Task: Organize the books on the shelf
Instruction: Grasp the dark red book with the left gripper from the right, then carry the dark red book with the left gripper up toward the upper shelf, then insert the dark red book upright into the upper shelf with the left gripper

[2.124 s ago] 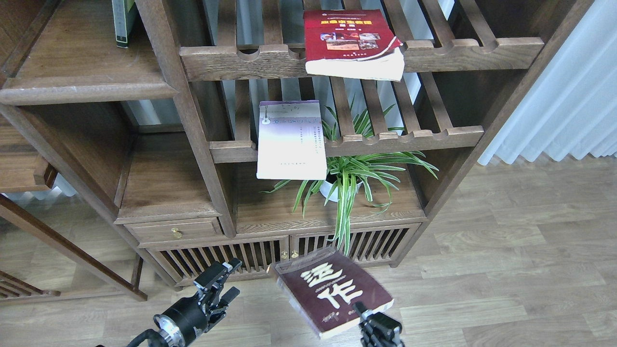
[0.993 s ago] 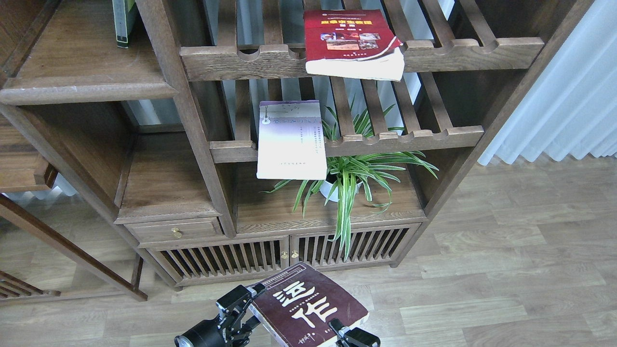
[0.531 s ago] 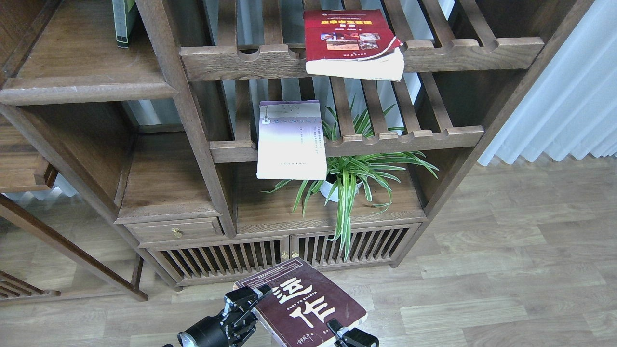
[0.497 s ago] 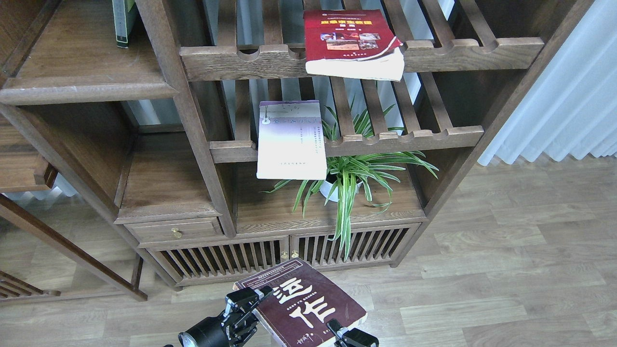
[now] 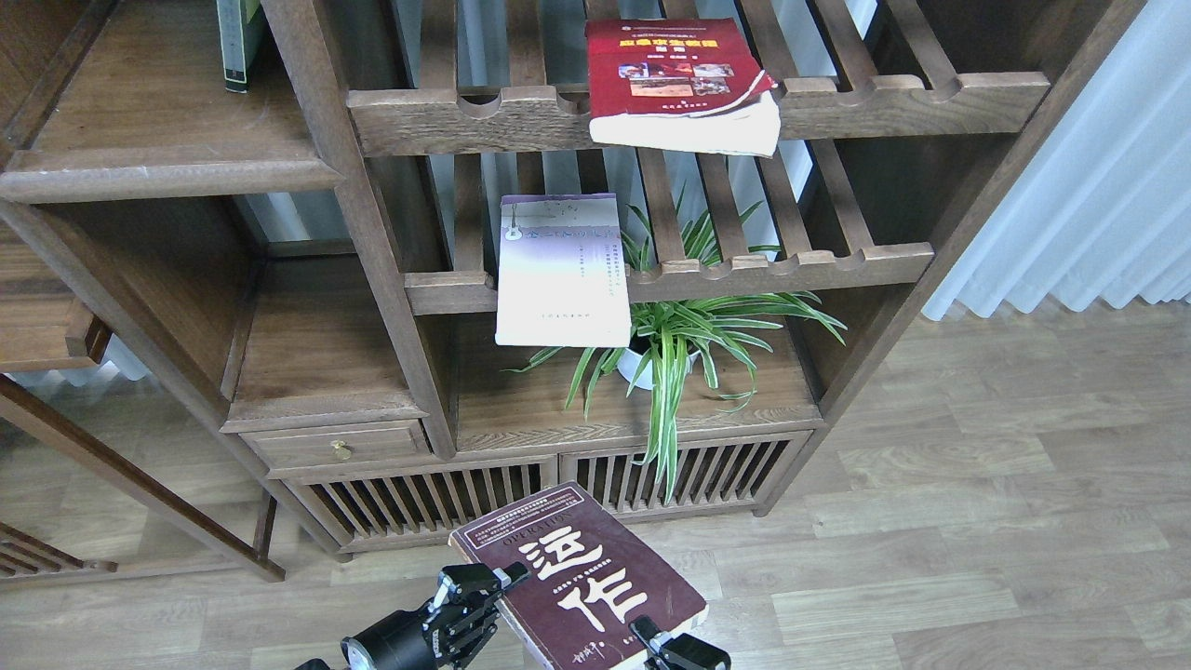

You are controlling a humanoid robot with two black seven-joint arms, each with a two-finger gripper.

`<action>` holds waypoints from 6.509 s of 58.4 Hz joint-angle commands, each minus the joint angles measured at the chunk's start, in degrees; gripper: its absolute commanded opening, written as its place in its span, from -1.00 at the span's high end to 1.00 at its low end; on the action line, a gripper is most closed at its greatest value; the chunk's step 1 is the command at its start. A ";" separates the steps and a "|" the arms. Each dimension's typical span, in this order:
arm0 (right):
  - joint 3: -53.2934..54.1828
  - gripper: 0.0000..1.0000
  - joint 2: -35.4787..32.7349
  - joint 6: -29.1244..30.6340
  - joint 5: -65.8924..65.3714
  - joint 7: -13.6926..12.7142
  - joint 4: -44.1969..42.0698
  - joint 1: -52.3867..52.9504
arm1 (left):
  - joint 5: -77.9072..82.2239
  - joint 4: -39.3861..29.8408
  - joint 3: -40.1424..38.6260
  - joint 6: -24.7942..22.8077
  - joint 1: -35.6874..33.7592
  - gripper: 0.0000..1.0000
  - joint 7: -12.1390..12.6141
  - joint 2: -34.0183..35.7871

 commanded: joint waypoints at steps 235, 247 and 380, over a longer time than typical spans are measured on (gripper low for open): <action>-0.43 -0.99 2.24 -0.01 -3.67 0.64 -7.37 5.62 | 72.89 -3.93 -49.47 0.00 -53.29 0.85 7.65 29.58; -0.43 -0.99 2.24 -0.01 -3.67 0.64 -7.37 5.62 | 72.10 -3.48 -46.92 0.00 -54.87 0.85 7.65 29.85; -0.34 -0.99 2.24 -0.01 -3.23 0.73 -8.34 7.73 | 69.02 -5.42 -46.93 0.00 -50.39 0.87 7.65 34.25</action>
